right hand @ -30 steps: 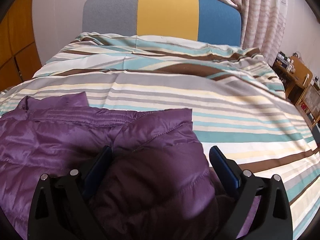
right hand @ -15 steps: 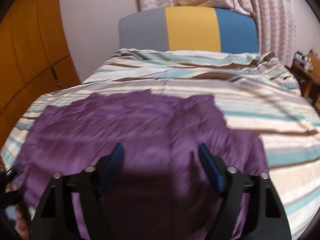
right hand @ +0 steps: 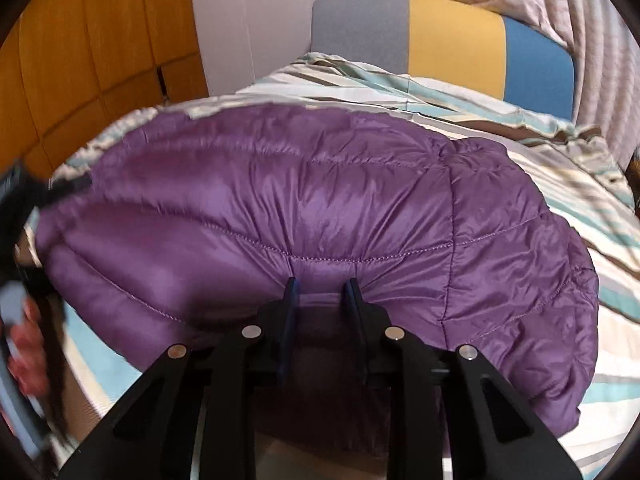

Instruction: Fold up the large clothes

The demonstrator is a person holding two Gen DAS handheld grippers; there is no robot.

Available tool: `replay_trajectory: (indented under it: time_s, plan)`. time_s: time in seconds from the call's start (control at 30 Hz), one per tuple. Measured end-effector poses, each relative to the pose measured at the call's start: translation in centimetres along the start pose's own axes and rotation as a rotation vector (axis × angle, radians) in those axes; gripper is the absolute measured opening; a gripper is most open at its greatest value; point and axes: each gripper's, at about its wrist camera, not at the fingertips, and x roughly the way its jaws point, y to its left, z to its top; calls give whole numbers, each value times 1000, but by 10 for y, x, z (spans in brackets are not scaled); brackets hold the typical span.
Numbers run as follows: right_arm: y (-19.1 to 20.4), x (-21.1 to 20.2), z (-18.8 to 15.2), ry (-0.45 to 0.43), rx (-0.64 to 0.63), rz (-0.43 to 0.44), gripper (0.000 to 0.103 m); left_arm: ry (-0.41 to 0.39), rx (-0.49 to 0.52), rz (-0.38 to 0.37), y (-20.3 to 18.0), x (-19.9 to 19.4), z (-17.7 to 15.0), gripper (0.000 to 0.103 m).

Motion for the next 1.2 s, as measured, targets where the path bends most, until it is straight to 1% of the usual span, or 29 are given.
replay_trajectory:
  time_s: [0.03,0.07,0.1,0.13,0.17,0.2,0.23,0.27,0.3,0.33,0.37,0.4,0.47,0.57,0.63,0.77,0.8,0.83,0.87,0.9,0.97,1.07,1.1,1.13,1.2]
  plan:
    - [2,2,0,1,-7,-10,23,-9,-20,7,4,1,1,71]
    - [3,3,-1,1,-11,-15,23,-24,-43,22,9,2,2,67]
    - [3,4,-2,-1,-10,-14,23,-32,-42,35,10,3,1,59]
    - [2,6,-2,-1,-5,-9,23,-33,-28,42,10,4,-1,53]
    - [-1,7,-1,-1,2,-2,23,-33,-18,45,8,5,-1,50]
    - [-2,7,-2,-2,9,5,23,-32,-19,39,9,6,-2,44]
    - [-3,8,-2,-4,17,10,23,-31,-40,30,11,6,-1,38]
    - [-3,6,-3,-6,19,11,23,-31,-59,33,12,5,1,35]
    - [-2,6,-3,-9,19,7,23,-34,-62,39,12,3,2,30]
    - [-1,5,-2,-11,18,1,23,-48,-45,54,7,-1,2,26]
    - [-1,4,-2,-13,19,-3,23,-62,-17,67,0,-4,2,25]
    - [0,4,-3,-14,20,-8,23,-90,45,89,-12,-9,1,23]
    - [-2,3,-3,-15,29,-7,23,-147,165,112,-37,-19,-1,22]
    - [-6,4,-3,-14,48,0,23,-195,325,150,-66,-25,-4,22]
    - [-6,4,-3,-14,54,-4,23,-231,477,206,-91,-26,-11,22]
    - [-3,5,-1,-11,50,-23,23,-266,686,261,-126,-24,-25,22]
    - [-4,6,0,-10,53,-23,23,-276,765,274,-139,-22,-31,22]
    - [-3,6,0,-10,58,-20,23,-282,809,277,-145,-20,-34,22]
    - [-4,6,0,-10,68,-11,23,-291,882,285,-156,-18,-41,22]
    - [-4,6,0,-11,75,-3,23,-298,924,283,-162,-17,-46,22]
    - [-8,7,0,-9,94,21,23,-309,974,247,-172,-19,-55,22]
    - [-18,4,1,-17,134,70,25,-288,1028,195,-186,-15,-67,22]
    - [-24,0,0,-31,166,98,27,-282,1052,186,-191,-13,-71,22]
    - [-29,-5,0,-44,192,114,32,-278,1072,183,-195,-11,-75,22]
    - [-37,-17,-1,-76,230,117,36,-266,1092,160,-201,-8,-80,22]
